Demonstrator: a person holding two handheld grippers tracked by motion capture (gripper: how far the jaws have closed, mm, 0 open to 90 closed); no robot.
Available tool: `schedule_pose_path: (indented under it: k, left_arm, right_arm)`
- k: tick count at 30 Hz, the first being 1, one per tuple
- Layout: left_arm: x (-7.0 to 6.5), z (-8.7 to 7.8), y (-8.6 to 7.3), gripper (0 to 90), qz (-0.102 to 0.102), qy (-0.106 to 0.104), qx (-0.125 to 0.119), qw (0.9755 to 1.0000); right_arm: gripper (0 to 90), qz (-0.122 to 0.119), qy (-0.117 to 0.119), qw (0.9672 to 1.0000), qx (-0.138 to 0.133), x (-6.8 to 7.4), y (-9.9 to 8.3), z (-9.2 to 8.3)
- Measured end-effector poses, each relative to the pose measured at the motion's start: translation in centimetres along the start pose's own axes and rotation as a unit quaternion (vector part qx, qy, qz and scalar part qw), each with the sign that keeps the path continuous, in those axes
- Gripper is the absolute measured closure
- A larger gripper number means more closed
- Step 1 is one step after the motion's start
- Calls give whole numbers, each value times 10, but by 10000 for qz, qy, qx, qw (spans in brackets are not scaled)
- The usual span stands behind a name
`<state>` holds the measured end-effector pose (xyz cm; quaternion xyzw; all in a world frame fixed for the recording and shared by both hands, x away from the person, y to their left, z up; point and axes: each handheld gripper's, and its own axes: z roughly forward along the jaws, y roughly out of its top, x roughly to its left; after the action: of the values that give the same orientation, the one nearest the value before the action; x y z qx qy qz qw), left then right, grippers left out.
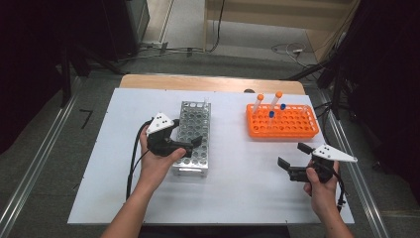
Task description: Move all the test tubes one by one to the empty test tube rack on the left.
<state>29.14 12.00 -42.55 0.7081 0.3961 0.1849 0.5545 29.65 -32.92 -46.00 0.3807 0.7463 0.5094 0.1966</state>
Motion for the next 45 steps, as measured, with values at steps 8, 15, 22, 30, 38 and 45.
schedule_pose_path:
  k: [8,15,22,30,38,45]
  left_arm:
    - [-3,-11,-16,0,-62,-108,-30,9999]
    - [-6,-16,-23,0,-77,-153,-46,9998]
    - [-4,-15,-25,0,-110,-134,-16,9998]
    - [-1,-14,-26,0,-160,-125,9,9998]
    - [0,-12,-28,0,-192,-125,44,9997]
    - [0,-12,-28,0,-202,-131,47,9997]
  right_arm:
    - [0,200,-180,9996,-22,-17,7,3]
    - [7,322,-358,9987,-156,-39,24,6]
    - [202,551,-932,9940,-168,-64,34,21]
    - [404,947,-1250,9876,-6,-99,35,44]
    - [494,1133,-1406,9835,55,-120,35,63]
    - [548,1287,-1416,9815,75,-129,31,76]
